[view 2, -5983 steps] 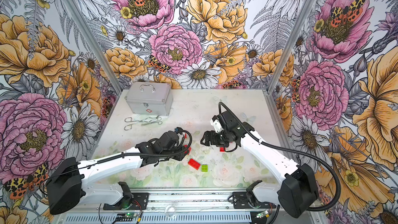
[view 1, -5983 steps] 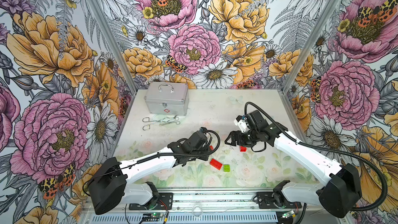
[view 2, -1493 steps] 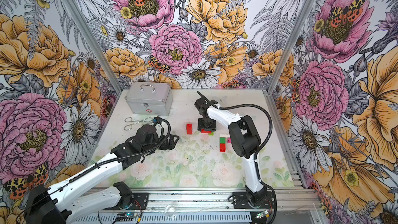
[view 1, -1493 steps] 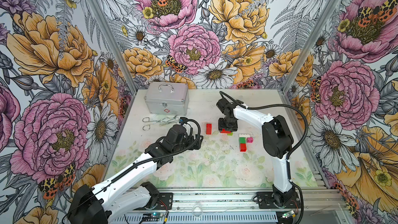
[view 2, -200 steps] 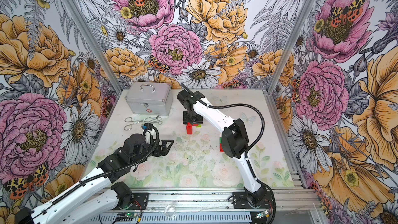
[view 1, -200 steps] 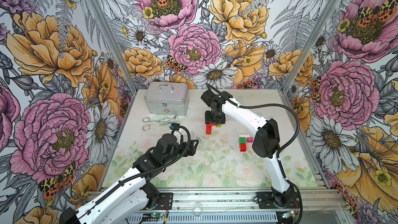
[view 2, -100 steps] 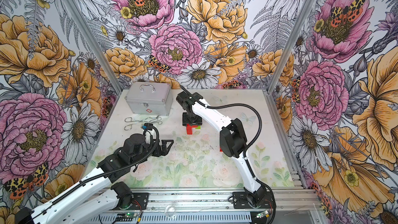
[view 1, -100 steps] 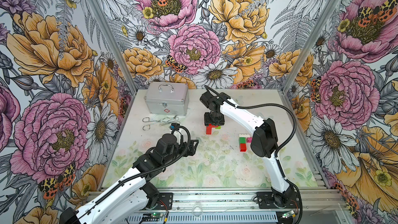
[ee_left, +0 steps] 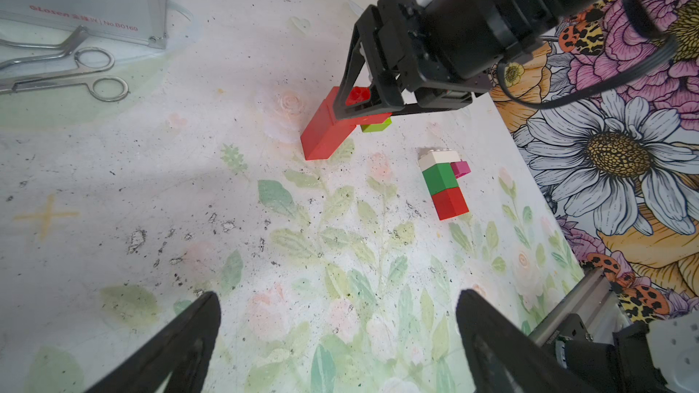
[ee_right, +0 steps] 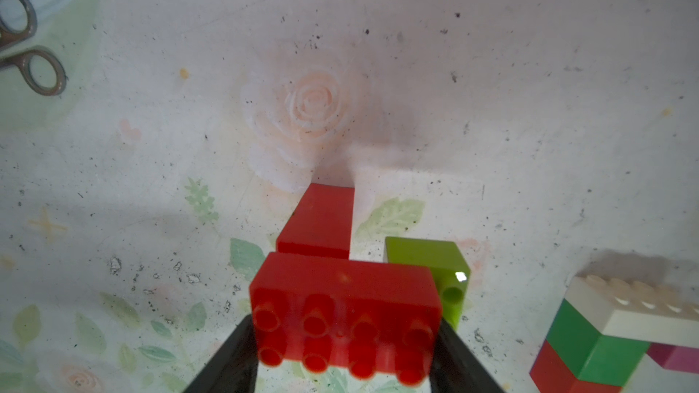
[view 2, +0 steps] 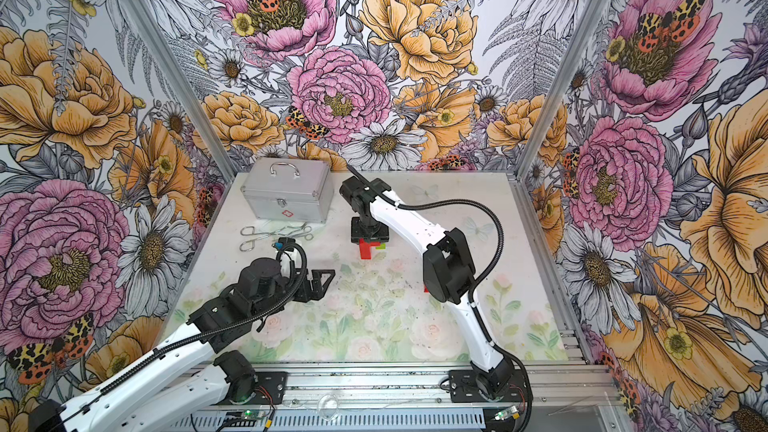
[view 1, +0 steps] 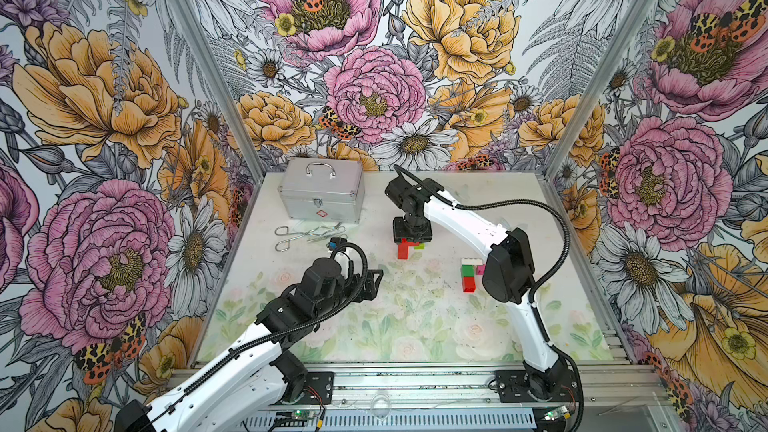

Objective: Assemble the letter r with lego
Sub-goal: Assemble the lego brick with the lego brick.

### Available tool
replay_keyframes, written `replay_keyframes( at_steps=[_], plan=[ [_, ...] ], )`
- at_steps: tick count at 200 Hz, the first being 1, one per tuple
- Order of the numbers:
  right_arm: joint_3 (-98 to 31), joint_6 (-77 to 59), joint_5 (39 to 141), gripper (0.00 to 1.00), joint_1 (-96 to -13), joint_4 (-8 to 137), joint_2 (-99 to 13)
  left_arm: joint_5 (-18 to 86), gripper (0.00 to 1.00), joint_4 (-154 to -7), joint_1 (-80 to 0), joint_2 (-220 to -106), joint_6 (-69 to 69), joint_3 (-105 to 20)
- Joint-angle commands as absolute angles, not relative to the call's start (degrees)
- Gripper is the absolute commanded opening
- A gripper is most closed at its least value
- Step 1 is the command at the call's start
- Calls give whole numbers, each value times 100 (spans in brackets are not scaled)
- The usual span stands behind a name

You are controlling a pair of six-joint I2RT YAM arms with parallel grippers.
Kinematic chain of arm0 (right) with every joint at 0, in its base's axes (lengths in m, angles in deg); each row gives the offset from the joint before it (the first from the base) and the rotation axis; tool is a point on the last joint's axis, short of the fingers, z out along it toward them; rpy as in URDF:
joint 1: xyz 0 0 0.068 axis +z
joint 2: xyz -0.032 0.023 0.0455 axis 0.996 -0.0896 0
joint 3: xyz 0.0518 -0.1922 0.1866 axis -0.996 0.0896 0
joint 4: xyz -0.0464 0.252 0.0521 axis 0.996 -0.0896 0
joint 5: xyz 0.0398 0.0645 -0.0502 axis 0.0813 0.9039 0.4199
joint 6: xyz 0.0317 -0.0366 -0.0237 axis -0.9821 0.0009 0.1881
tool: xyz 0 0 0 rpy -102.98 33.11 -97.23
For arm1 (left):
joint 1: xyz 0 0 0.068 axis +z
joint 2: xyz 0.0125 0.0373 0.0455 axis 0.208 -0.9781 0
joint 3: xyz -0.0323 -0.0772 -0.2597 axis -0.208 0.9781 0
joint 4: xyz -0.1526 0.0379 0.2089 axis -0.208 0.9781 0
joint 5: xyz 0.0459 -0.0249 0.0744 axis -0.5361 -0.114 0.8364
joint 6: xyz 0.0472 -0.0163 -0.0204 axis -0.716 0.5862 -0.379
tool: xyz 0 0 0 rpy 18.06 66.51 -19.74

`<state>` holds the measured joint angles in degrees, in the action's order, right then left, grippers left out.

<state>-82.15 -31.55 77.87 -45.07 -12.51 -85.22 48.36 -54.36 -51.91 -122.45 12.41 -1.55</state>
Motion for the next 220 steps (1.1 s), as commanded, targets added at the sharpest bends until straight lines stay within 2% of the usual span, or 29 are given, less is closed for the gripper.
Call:
replay_keyframes(
  at_steps=[1,62,145,220],
  plan=[
    [-8336,-3230,7795,31,-4496,-1259,-8745,4990,99,-5379,-5224,-12213,1266,-171],
    [-8215,-3267,7803,31,-4505,-1230,-8783,4986,99,-5377,-5210,-12236,1261,-189],
    [-7298,-3350,8075,30,-4540,-796,-8569,4979,99,-5366,-5210,-12250,1273,-206],
    [-8070,-3142,7860,31,-4575,-1002,-8275,4982,99,-5375,-5156,-12254,1261,-255]
  ],
)
